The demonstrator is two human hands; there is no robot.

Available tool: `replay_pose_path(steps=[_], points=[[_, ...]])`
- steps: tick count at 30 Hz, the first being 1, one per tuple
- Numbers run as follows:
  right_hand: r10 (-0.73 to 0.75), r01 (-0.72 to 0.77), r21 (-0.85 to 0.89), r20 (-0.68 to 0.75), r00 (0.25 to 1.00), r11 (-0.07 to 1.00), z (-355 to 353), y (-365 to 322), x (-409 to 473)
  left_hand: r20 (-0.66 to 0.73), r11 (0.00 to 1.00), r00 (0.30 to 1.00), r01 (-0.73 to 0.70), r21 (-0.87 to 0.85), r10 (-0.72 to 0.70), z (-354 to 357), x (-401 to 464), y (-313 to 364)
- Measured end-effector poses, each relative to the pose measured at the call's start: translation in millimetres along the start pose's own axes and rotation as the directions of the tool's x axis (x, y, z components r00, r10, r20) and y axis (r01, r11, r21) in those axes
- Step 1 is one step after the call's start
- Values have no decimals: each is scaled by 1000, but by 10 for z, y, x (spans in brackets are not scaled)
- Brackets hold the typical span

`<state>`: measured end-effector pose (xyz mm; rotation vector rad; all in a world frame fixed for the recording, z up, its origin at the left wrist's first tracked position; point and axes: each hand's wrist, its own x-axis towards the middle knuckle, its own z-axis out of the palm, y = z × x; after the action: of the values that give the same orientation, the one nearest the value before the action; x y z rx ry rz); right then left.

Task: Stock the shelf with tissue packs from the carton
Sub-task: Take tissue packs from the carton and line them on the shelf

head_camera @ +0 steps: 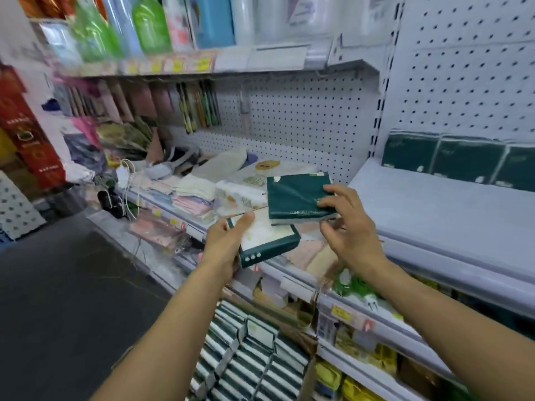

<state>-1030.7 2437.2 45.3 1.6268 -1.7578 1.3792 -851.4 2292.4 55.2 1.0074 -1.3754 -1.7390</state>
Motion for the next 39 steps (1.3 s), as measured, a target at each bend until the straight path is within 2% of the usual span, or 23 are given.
replay_pose_path(steps=[3, 5, 9, 11, 13, 15, 16, 17, 18, 19, 20, 23, 27, 30, 32, 35, 37, 39], points=[[-28, 26, 63, 38, 999, 998, -314, 2, 95, 27, 1000, 1000, -3, -2, 3, 167, 113, 154], [48, -61, 120, 111, 993, 991, -496, 29, 117, 83, 1000, 996, 20, 8, -20, 315, 156, 215], [200, -229, 224, 144, 969, 947, -770, 106, 129, 332, 997, 940, 64, 46, -76, 718, 41, 265], [213, -235, 175, 135, 968, 956, -921, 124, 112, 452, 996, 888, 68, 61, -88, 924, -25, 243], [294, -308, 136, 112, 949, 942, -1064, 144, 87, 517, 997, 853, 52, 55, -73, 1127, -66, 218], [492, -483, 206, 9, 871, 851, -1189, 182, 68, 502, 998, 863, 14, 66, -45, 1345, -87, 204], [623, -586, 289, -51, 781, 757, -1256, 196, 70, 478, 998, 878, -18, 66, -16, 1453, -95, 202], [746, -674, 392, -50, 664, 626, -1334, 201, 82, 452, 997, 892, -46, 57, 16, 1562, -106, 200], [827, -736, 458, 2, 562, 499, -1416, 199, 98, 434, 996, 900, -71, 46, 45, 1675, -104, 193], [868, -789, 459, 72, 491, 408, -1495, 204, 103, 423, 995, 903, -96, 40, 70, 1794, -103, 188], [881, -830, 422, 129, 455, 366, -1573, 205, 105, 420, 991, 903, -123, 44, 93, 1913, -100, 182], [868, -846, 344, 143, 475, 407, -1759, 241, 108, 428, 985, 894, -169, 39, 137, 2301, -153, 170], [867, -808, 370, 11, 498, 459, -2170, 429, 105, 454, 993, 885, -119, 8, 102, 2820, -187, 98], [825, -788, 246, -123, 552, 564, -2638, 637, 19, 448, 993, 893, -94, 76, 51, 3167, -118, -17], [785, -799, -1, -185, 591, 601, -2977, 816, -97, 437, 985, 899, -106, 135, 37, 3354, -88, -86], [794, -741, -498, -154, 588, 452, -3476, 1079, -282, 444, 972, 895, -136, 193, 37, 3602, 3, -176], [810, -677, -634, -132, 571, 374, -3742, 1238, -372, 445, 972, 895, -125, 198, 25, 3761, 23, -188], [792, -641, -677, -140, 594, 361, -3918, 1410, -420, 452, 978, 892, -96, 183, 3, 3919, 15, -204]])
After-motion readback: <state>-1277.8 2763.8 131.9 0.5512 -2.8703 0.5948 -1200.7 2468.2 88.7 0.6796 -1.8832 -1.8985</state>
